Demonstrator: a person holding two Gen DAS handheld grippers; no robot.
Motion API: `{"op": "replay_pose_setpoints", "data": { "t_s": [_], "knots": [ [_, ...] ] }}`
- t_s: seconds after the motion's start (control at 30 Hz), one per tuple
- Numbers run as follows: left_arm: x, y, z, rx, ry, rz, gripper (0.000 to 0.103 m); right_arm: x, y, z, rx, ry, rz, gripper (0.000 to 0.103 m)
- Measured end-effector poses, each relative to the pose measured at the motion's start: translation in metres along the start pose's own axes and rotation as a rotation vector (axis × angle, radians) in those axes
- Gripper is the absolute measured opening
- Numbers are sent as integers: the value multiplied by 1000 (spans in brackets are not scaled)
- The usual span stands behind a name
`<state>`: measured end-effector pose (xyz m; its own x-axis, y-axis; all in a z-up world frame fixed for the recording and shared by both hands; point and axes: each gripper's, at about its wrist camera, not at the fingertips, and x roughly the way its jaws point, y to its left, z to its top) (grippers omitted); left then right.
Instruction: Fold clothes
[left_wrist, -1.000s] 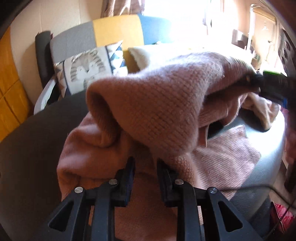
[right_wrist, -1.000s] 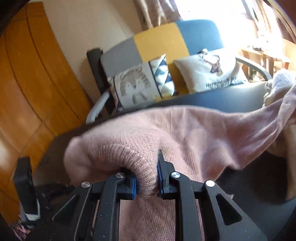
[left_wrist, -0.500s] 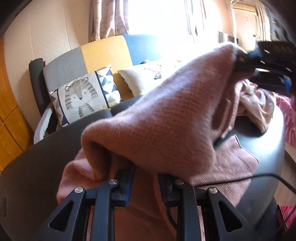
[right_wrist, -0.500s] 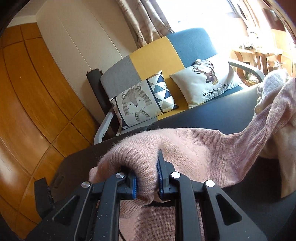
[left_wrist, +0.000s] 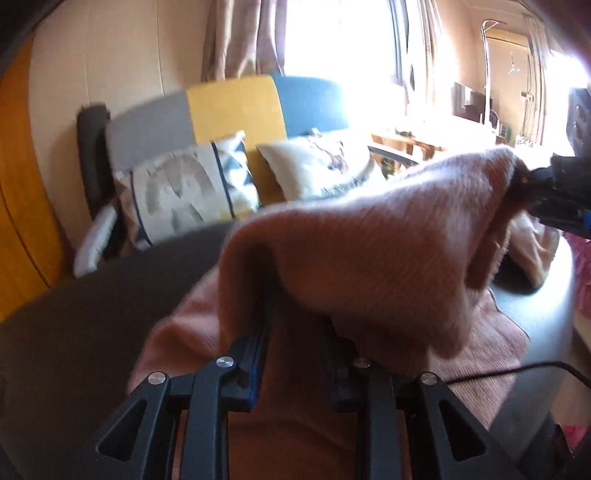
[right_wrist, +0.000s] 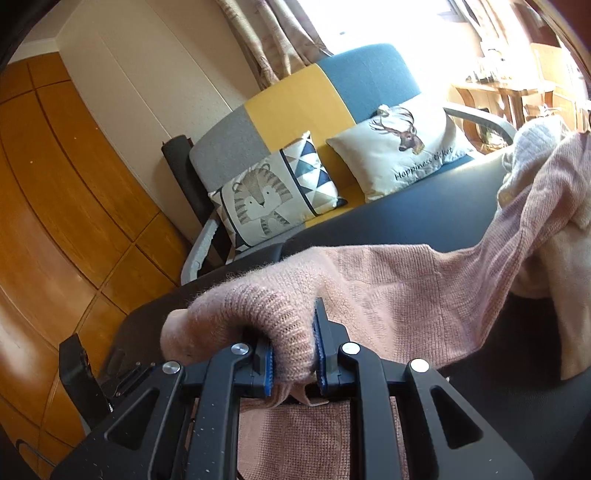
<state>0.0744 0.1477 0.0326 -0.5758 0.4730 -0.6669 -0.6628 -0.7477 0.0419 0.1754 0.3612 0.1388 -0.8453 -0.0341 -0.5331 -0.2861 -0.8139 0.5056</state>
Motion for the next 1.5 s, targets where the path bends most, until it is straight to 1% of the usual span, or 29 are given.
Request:
{"op": "replay_pose_setpoints", "data": {
  "t_s": [0.03,0.1,0.17,0.2,0.27,0.33,0.37,0.47,0.57,0.63,0.67,0.7,0.77,0.83,0.9,1.0,1.07,1.1,1.13,1.17,1.2,1.27,1.3,1.37,1.4,1.43,1.5],
  "knots": [
    [4,2,-6,-12,39,-29,27,3,-1,-1,-3,1,-6,18],
    [8,-2,-18,-33,94,-60,27,11,-3,-2,-11,8,-23,18],
    [6,-10,-25,-51,121,-113,27,19,-8,-2,-5,25,-31,18],
    [4,-14,-27,-58,125,-144,25,23,-11,-2,7,35,-28,18],
    [-3,-21,-25,-54,101,-199,25,27,-16,-2,23,50,-22,18],
    [-7,-28,-20,-31,84,-215,25,29,-20,-3,35,62,-18,21],
    [-7,-31,-18,-34,89,-225,25,28,-22,-4,39,66,-18,21],
    [-14,-31,-12,-87,108,-297,25,26,-27,-7,47,77,-25,22],
    [-22,-28,-11,-152,103,-416,25,24,-31,-10,47,83,-39,30],
    [-30,-33,-8,-167,106,-485,25,22,-33,-11,48,88,-49,34],
    [-31,-38,-5,-158,111,-499,26,22,-34,-12,47,90,-53,34],
    [-31,-45,-2,-130,124,-490,27,22,-34,-12,44,91,-52,34],
    [-29,-61,0,-66,156,-427,28,23,-32,-12,39,92,-46,34],
    [-17,-75,3,-14,203,-327,28,23,-29,-13,34,92,-46,34],
    [-5,-81,7,-18,244,-256,28,22,-27,-14,26,95,-43,34],
    [9,-84,17,-64,287,-212,28,21,-26,-16,16,100,-46,37],
    [18,-88,20,-42,313,-140,32,19,-29,-16,11,101,-51,41],
    [22,-90,21,-29,326,-106,35,18,-30,-16,7,99,-60,46],
    [27,-93,20,-10,339,-82,43,16,-31,-16,3,97,-71,51],
    [30,-95,20,-7,339,-79,48,14,-34,-17,-1,93,-81,53],
    [32,-92,20,-28,331,-89,57,12,-36,-17,-5,90,-90,56],
    [35,-84,19,-92,334,-151,57,10,-40,-20,-13,93,-99,57],
    [34,-80,19,-115,328,-166,55,9,-42,-23,-19,98,-100,57],
    [32,-74,19,-161,316,-195,45,10,-44,-28,-41,111,-112,59],
    [29,-72,20,-181,306,-208,28,12,-43,-32,-61,118,-122,62],
    [26,-70,23,-201,295,-219,16,14,-42,-35,-86,123,-132,64],
    [14,-68,33,-212,251,-216,14,18,-40,-39,-125,128,-138,65]
  ]
}}
